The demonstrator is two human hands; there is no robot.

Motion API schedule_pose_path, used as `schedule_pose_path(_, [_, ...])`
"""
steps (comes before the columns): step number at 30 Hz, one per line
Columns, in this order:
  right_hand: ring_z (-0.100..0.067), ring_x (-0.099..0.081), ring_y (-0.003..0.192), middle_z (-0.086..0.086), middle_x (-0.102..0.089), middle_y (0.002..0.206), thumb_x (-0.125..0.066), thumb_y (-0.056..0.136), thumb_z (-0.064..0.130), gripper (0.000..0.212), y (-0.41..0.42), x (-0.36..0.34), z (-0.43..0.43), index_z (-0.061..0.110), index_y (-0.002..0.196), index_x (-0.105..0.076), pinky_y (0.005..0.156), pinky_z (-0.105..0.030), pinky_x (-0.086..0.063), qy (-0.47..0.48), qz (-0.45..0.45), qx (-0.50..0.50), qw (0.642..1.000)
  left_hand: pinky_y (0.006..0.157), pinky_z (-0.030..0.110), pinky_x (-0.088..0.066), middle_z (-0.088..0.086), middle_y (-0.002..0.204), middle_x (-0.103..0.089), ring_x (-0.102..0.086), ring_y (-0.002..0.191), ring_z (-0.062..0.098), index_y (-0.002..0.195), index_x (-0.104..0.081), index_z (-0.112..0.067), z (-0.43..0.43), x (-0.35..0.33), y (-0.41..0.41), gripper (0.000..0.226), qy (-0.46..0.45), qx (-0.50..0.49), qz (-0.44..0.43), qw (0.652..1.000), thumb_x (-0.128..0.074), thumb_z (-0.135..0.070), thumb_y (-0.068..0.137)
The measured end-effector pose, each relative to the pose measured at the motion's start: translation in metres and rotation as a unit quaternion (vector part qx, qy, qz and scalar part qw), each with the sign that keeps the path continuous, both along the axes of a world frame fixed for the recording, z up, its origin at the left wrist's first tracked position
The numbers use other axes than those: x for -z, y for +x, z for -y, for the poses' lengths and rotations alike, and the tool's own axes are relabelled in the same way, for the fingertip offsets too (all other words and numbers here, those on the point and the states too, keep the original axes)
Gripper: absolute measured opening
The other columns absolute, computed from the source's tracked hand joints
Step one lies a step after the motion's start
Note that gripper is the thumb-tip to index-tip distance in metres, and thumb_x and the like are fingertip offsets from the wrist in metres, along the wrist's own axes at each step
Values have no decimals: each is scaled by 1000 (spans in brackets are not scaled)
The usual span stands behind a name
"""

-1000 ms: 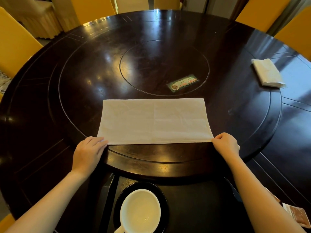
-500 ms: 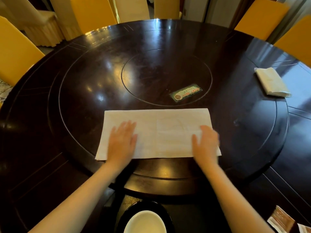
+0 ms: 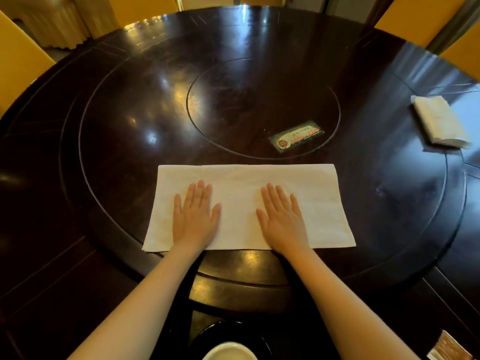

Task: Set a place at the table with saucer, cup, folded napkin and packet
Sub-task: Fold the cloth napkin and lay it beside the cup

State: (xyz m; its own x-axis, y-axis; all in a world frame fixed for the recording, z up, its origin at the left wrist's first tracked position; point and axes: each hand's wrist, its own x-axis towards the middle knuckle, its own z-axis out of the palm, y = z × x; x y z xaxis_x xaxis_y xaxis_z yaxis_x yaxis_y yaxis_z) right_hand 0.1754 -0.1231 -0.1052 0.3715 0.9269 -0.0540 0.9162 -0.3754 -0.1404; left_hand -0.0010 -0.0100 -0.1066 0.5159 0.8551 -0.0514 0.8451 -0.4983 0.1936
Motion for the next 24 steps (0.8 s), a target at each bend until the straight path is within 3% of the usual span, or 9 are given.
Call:
schedule_pose_path(6, [-13, 12, 144, 4, 10, 158, -6, 95, 50, 61, 45, -5, 25, 22, 149, 6, 117, -38, 7, -26, -20, 67, 997, 119, 41, -3, 6, 159, -11, -6, 147, 20, 149, -11, -12, -13, -2, -47, 70, 23, -69, -10, 997, -18, -54, 94])
schedule_pose_path(13, [-16, 4, 146, -2, 2, 159, -13, 98, 45, 60, 48, -18, 13, 16, 149, -1, 118, -36, 3, 16, -60, 121, 991, 117, 44, 4, 7, 159, -10, -4, 147, 21, 149, -12, -12, -14, -11, -27, 63, 31, -77, 1, 997, -22, -43, 96])
schedule_pose_path(15, [-18, -1, 146, -5, -5, 159, -19, 100, 38, 56, 29, -23, -18, 12, 149, -8, 116, -34, 1, 57, -65, 65, 994, 117, 40, 6, 5, 160, -5, 0, 147, 19, 150, -8, -14, -17, -13, 8, 57, 9, -16, 55, 998, -25, -32, 98])
schedule_pose_path(18, [-20, -3, 146, -7, -7, 159, -21, 101, 30, 52, -3, -24, -68, 11, 149, -12, 117, -36, -2, 53, -72, -53, 995, 118, 36, 4, 4, 160, -4, 1, 147, 16, 150, -7, -15, -18, -14, 57, 54, 6, 77, 57, 995, -23, -26, 99])
schedule_pose_path(24, [-13, 2, 146, 2, -4, 159, -12, 100, 38, 53, 20, -4, -74, 20, 150, -6, 116, -34, 3, 23, -19, -82, 996, 119, 39, 2, -3, 159, -11, -3, 147, 12, 149, -14, -22, -33, -3, 63, 54, 14, 42, 43, 998, -17, -36, 97])
